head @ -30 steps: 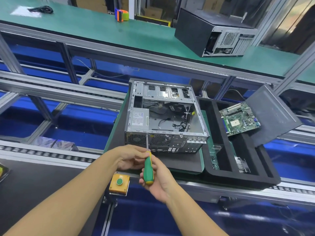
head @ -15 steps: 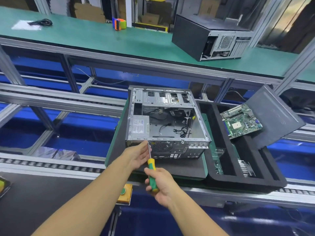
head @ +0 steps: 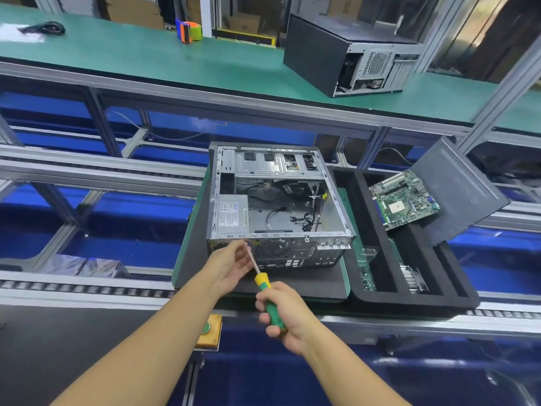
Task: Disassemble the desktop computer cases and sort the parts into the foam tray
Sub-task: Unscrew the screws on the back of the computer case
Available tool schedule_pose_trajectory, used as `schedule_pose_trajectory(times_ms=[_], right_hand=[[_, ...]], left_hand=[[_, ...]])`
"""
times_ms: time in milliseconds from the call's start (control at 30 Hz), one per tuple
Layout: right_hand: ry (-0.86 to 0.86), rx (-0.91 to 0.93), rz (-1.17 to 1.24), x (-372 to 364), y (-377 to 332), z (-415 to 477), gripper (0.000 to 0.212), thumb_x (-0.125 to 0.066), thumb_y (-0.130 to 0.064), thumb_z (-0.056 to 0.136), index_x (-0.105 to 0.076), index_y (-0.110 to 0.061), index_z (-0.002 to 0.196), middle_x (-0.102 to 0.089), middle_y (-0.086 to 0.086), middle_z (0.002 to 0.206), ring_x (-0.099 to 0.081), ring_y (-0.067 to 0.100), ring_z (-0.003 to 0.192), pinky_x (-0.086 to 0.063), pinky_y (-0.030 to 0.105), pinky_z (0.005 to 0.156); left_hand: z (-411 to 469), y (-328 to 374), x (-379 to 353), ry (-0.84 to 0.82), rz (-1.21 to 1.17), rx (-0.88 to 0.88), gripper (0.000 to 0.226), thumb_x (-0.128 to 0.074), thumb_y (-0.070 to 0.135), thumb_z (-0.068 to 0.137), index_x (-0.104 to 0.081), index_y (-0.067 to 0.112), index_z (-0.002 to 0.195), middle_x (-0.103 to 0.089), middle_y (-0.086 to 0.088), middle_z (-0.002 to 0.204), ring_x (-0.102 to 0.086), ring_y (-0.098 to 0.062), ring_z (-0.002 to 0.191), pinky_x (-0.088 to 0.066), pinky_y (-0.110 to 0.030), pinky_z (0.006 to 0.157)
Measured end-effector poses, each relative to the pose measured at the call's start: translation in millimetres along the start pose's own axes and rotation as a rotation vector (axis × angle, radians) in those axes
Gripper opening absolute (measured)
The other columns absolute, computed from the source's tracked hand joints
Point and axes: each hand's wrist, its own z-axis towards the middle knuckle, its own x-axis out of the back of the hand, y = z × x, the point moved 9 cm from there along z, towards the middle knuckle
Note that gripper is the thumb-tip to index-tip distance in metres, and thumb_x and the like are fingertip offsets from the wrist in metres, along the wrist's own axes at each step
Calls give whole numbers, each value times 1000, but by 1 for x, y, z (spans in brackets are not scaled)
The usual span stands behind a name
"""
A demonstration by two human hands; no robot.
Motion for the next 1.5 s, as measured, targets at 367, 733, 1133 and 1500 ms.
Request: schedule_pose_trajectory(times_ms=[367, 733, 1133, 1500], right_hand=[[-46, 311, 161, 47, -80, -7, 11, -52, -10, 99, -61, -9, 106, -57, 7, 68, -52, 18, 51, -41, 24, 40], [348, 434, 156, 297, -134, -25, 9, -50, -13, 97, -49, -15, 89, -51, 1, 64, -45, 16, 49, -41, 27, 43], [425, 312, -85, 410, -139, -12, 10, -52, -17, 96, -49, -13, 87, -53, 1, 68, -49, 14, 52, -46, 29, 47], [369, 287, -83, 379, -146, 4, 11, -51, -21, 97, -50, -13, 89, -53, -1, 62, -47, 14, 47, -42, 27, 42]], left_hand=[[-26, -93, -76, -255, -2, 349, 28, -34, 8, 77, -51, 12, 56, -30, 2, 51, -26, -11, 36, -25, -20, 35], [22, -214, -225, -312, 900, 156, 15, -38, 2, 103, -50, 5, 94, -60, -11, 71, -56, -19, 55, -39, -26, 45], [132, -245, -305, -175, 1829, -278, 12, -68, 17, 94, -77, 13, 102, -76, -10, 100, -71, -25, 91, -56, -34, 86], [115, -216, -289, -81, 1446, -255, 22, -47, 15, 101, -69, 14, 102, -75, -7, 73, -67, -16, 54, -55, -27, 50]])
